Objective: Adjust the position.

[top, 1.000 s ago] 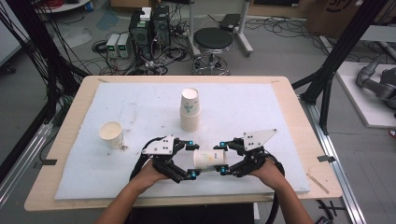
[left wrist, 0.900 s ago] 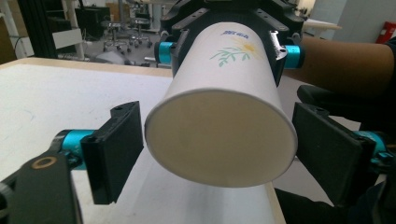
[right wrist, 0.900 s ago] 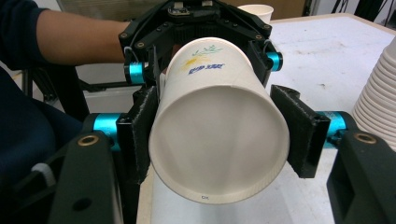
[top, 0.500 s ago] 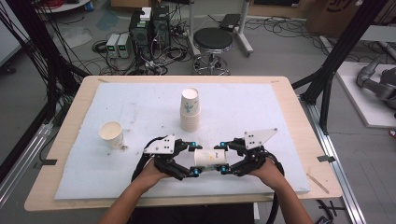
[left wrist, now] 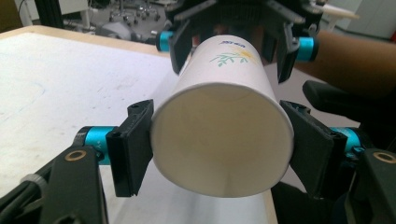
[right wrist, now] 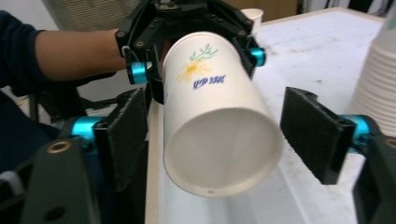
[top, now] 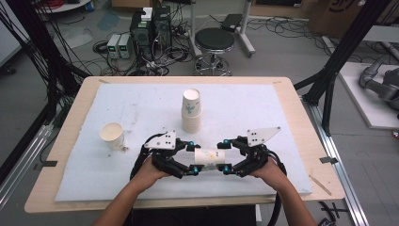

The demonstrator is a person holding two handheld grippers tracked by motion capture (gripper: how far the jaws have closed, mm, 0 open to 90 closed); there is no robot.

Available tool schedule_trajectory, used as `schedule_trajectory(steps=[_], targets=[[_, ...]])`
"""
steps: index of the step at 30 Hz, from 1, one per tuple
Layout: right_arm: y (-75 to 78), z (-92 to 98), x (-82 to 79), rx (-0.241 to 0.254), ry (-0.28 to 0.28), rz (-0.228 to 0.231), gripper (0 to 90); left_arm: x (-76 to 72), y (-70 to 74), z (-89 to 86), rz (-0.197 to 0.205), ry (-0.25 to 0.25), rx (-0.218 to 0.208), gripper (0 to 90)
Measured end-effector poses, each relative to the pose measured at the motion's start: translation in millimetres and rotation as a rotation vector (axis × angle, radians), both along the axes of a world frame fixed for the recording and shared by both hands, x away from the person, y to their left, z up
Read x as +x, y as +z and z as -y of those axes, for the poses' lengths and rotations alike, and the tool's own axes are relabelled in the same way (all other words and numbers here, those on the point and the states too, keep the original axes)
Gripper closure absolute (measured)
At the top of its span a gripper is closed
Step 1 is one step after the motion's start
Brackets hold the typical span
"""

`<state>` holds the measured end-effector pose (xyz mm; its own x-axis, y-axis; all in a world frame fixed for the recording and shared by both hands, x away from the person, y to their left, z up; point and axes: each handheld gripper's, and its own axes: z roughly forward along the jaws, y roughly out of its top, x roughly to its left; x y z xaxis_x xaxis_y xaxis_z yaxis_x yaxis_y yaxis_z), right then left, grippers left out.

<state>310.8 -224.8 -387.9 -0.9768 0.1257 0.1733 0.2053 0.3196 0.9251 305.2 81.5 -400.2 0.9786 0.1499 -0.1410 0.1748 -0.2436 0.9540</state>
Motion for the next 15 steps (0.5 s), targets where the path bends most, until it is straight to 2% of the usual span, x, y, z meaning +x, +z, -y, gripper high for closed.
schedule_trajectory(steps=[3, 8, 12, 15], targets=[[4.5, 0.4, 0.4, -0.023, -0.018, 0.027, 22.8, 1.0, 8.9, -2.3, 0.003, 0.012, 0.057, 30.0], [11.9, -3.2, -0.8, -0.067, -0.044, 0.077, 22.8, 3.6, 26.0, -4.2, 0.033, 0.029, 0.151, 29.9], [17.5, -8.6, 0.2, -0.136, -0.056, 0.136, 22.8, 6.3, 37.8, -3.3, 0.049, 0.037, 0.235, 29.9], [22.1, -14.1, 0.8, -0.176, -0.054, 0.158, 22.8, 8.1, 45.4, -1.2, 0.06, 0.031, 0.292, 30.0]])
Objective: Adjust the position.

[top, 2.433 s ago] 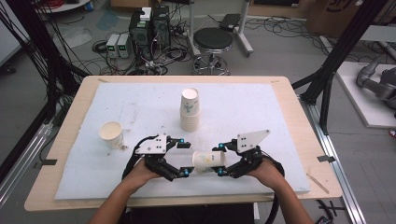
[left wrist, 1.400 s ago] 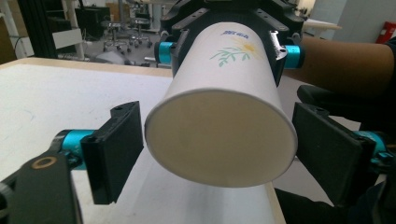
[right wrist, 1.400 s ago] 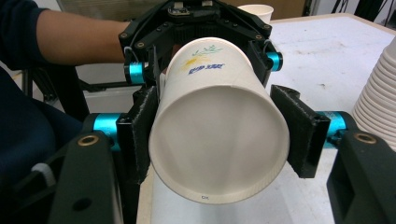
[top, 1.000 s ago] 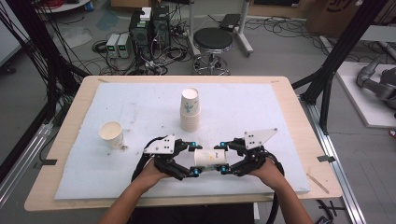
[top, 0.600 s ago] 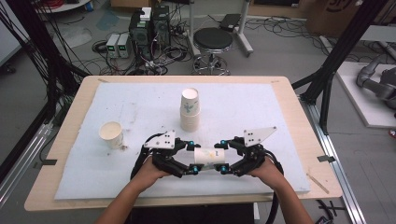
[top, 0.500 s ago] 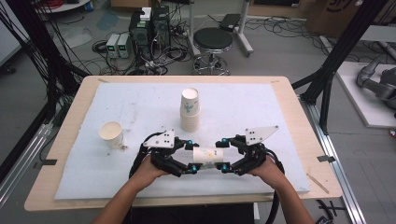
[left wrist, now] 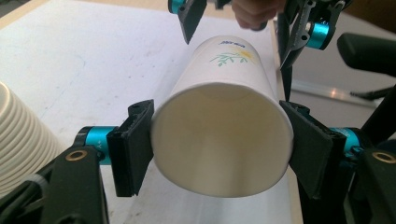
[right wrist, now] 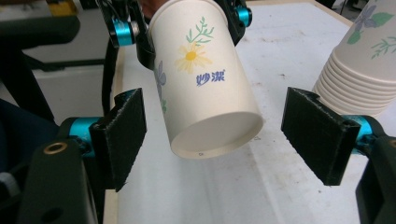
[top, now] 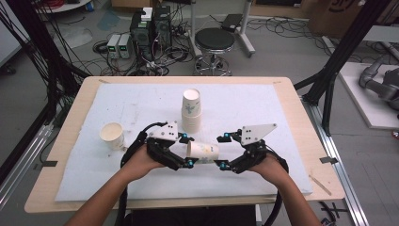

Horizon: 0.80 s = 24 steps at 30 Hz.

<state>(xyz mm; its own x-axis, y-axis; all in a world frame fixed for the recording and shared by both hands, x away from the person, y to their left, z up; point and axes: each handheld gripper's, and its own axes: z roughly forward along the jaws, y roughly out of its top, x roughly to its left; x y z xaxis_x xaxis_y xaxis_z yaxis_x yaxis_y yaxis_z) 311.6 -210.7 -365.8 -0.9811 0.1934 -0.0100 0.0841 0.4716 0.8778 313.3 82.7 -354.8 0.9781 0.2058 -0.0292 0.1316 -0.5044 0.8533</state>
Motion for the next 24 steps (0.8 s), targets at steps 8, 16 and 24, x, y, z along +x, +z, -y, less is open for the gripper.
schedule_trajectory(steps=[8, 16, 24], targets=[[4.6, -13.2, 1.9, -0.108, 0.008, 0.031, 22.4, 2.8, 8.1, 8.6, -0.003, -0.002, 0.142, 30.0], [9.8, -24.3, 2.0, -0.184, 0.027, 0.063, 22.4, 4.7, 15.4, 15.9, -0.006, -0.034, 0.255, 30.0], [12.0, -36.4, 2.5, -0.263, 0.042, 0.095, 22.4, 7.4, 24.0, 22.6, -0.006, -0.037, 0.333, 30.0]])
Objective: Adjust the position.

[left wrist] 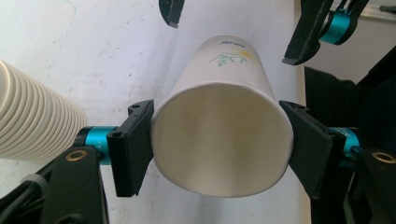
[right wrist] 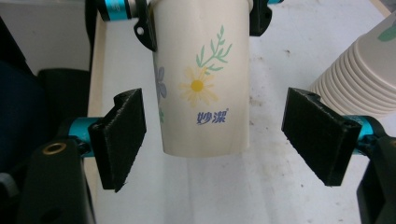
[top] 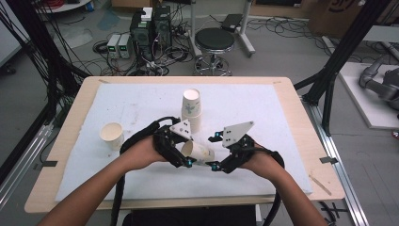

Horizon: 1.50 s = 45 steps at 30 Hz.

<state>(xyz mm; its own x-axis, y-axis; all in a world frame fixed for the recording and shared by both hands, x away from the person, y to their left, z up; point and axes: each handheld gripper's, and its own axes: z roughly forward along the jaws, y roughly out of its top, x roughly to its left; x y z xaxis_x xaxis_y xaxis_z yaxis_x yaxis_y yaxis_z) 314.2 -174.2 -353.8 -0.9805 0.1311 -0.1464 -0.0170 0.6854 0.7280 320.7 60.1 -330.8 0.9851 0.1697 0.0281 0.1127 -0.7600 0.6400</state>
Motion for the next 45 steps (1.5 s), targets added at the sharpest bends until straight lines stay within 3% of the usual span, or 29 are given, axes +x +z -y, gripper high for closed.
schedule_trajectory(steps=[9, 17, 28, 34, 45], targets=[[-1.4, -15.1, 1.6, -0.068, 0.022, 0.01, 22.5, 1.1, 4.2, 9.0, -0.01, -0.015, 0.073, 30.0], [-6.8, -23.7, 1.8, -0.111, 0.038, 0.005, 22.9, 1.6, 2.9, 11.1, -0.016, -0.017, 0.095, 30.0], [-12.2, -32.1, 2.2, -0.124, 0.055, -0.009, 26.5, 0.5, 2.3, 12.7, -0.019, -0.021, 0.093, 30.2], [-14.3, -34.6, 2.9, -0.131, 0.066, -0.025, 33.9, -0.1, 2.5, 12.8, -0.02, -0.026, 0.089, 30.5], [-16.6, -33.2, 4.7, -0.117, 0.072, -0.044, 36.0, -0.7, 1.7, 12.3, -0.024, -0.031, 0.082, 31.1]])
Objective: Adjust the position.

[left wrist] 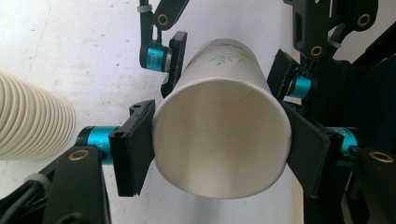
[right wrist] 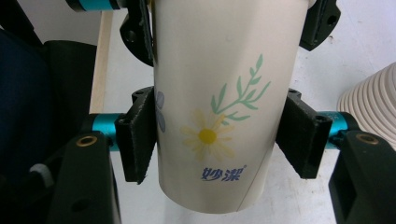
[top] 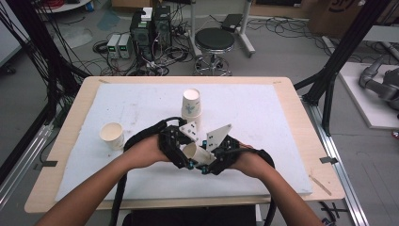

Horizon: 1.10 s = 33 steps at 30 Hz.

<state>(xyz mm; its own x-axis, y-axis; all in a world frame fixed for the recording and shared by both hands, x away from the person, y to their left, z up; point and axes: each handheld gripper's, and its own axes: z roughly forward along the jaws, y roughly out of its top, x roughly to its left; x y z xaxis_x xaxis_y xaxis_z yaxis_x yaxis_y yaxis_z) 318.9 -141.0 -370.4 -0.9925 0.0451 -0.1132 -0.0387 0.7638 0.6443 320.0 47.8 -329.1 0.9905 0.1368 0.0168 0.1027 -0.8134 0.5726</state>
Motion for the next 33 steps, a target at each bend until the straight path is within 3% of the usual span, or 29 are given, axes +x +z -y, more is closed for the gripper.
schedule_trajectory(steps=[3, 6, 8, 12, 16, 24, 28, 33], targets=[[0.0, 0.3, -0.1, 0.0, 0.002, -0.01, 36.0, 0.2, -0.7, -1.7, -0.008, -0.01, -0.017, 29.8], [-0.2, 1.4, 0.0, -0.001, 0.005, -0.007, 35.8, 0.1, -1.0, -4.9, -0.006, -0.034, -0.052, 22.7], [-2.1, 3.0, 0.8, -0.007, -0.003, -0.016, 35.7, -1.2, 1.4, -9.6, 0.004, -0.039, -0.103, 17.8], [-5.3, 7.5, 1.8, -0.004, -0.015, -0.024, 35.5, -1.9, 3.7, -22.4, 0.018, -0.021, -0.181, 17.8], [-6.9, 16.6, 1.9, 0.025, -0.034, -0.02, 35.3, -2.3, 3.1, -41.1, 0.023, 0.04, -0.318, 17.9], [-13.3, 45.0, 1.5, 0.118, -0.119, -0.031, 34.7, -3.9, -13.4, -73.5, 0.041, 0.201, -0.527, 17.8], [-18.7, 60.2, 1.0, 0.189, -0.169, -0.029, 34.4, -5.9, -24.7, -82.7, 0.046, 0.244, -0.596, 17.8], [-24.4, 76.7, -0.9, 0.276, -0.229, -0.028, 34.3, -9.2, -37.9, -89.0, 0.055, 0.275, -0.653, 17.8]])
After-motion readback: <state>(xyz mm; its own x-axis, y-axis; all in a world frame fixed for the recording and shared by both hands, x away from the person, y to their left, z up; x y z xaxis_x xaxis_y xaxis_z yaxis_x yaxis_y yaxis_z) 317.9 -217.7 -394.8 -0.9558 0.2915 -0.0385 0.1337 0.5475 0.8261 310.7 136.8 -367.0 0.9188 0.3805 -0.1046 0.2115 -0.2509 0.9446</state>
